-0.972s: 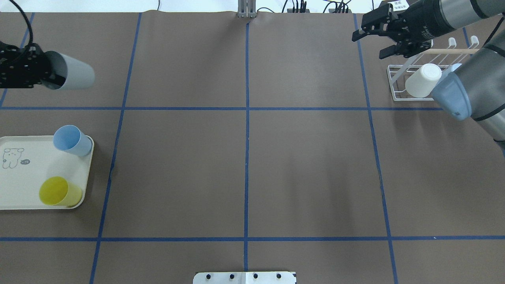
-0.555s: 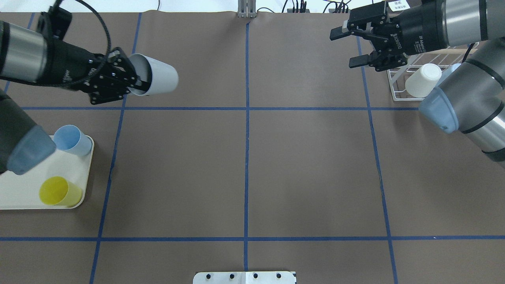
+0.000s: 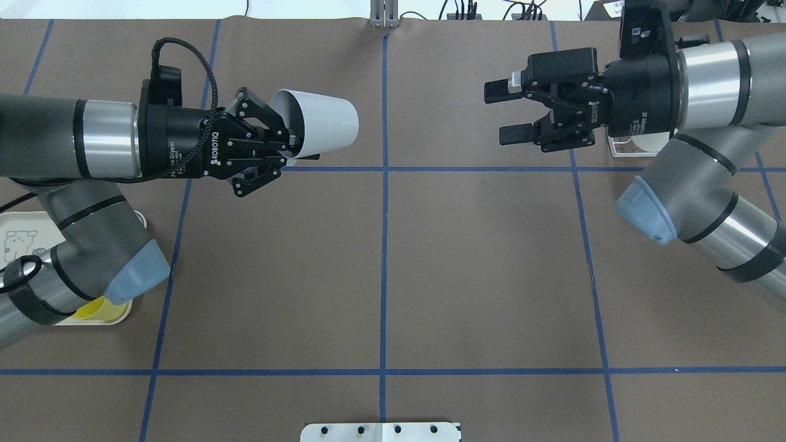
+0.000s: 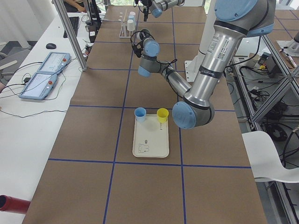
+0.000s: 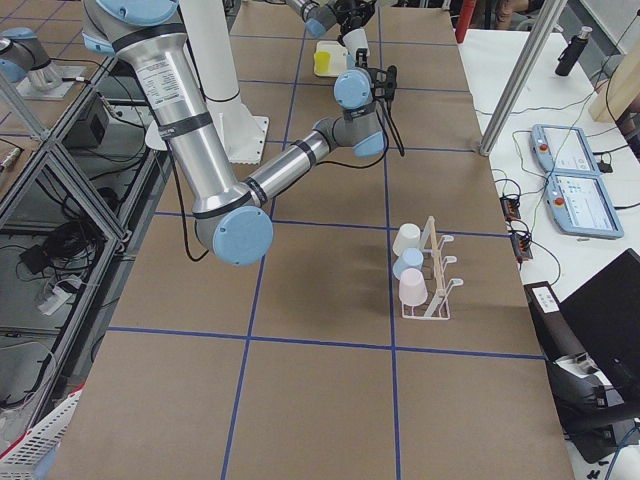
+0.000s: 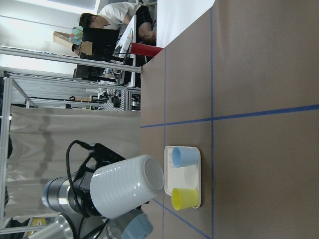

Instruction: Transfer IKEA cup to right arm and place on rack

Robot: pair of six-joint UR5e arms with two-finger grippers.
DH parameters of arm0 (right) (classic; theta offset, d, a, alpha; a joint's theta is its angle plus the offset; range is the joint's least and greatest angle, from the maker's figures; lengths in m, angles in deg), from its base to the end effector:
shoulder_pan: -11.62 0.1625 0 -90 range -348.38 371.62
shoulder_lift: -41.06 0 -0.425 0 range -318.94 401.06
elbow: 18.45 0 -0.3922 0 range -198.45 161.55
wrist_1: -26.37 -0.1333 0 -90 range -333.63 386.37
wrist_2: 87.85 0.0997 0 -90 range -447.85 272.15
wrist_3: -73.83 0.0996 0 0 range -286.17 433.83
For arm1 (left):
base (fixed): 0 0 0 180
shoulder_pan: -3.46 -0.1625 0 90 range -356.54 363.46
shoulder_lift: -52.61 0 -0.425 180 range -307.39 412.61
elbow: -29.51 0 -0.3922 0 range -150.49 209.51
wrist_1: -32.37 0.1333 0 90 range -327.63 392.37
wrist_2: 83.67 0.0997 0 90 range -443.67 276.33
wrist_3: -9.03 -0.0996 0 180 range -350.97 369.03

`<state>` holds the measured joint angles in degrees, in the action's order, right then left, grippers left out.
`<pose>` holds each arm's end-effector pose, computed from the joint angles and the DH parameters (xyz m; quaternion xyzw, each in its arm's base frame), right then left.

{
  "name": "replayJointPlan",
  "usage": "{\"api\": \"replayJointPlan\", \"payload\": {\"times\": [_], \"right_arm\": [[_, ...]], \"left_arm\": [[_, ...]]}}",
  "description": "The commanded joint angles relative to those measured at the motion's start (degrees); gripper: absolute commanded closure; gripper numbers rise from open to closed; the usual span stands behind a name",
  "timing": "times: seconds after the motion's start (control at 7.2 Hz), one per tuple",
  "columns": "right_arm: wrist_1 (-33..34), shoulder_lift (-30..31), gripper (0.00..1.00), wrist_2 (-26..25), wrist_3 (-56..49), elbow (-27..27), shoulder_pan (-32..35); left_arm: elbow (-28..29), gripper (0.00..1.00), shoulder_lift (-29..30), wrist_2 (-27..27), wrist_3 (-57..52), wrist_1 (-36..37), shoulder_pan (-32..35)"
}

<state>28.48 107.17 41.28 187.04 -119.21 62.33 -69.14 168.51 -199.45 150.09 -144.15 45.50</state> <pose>-0.2661 -0.4364 0.2025 0.0400 -0.8408 0.0377 0.5385 0.3364 -0.4244 0.1907 -0.1761 0.8375 -0.2145 0.4708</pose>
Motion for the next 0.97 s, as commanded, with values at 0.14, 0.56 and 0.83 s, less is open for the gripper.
{"api": "replayJointPlan", "payload": {"times": [0.14, 0.56, 0.83], "right_arm": [[-10.6, -1.3, 0.02, -8.6, 5.6, -0.1, -6.4], [-10.7, -4.8, 0.02, -10.8, 5.4, 0.1, -9.2], [-10.7, -5.6, 0.02, -11.0, 5.4, 0.3, -9.4]], "left_arm": [[5.6, 1.0, 4.1, 10.6, 13.2, -17.8, -7.0], [5.1, 1.0, 5.5, 18.4, 18.5, -24.8, -12.8], [4.6, 1.0, 5.7, 18.5, 19.2, -26.5, -13.4]]}}
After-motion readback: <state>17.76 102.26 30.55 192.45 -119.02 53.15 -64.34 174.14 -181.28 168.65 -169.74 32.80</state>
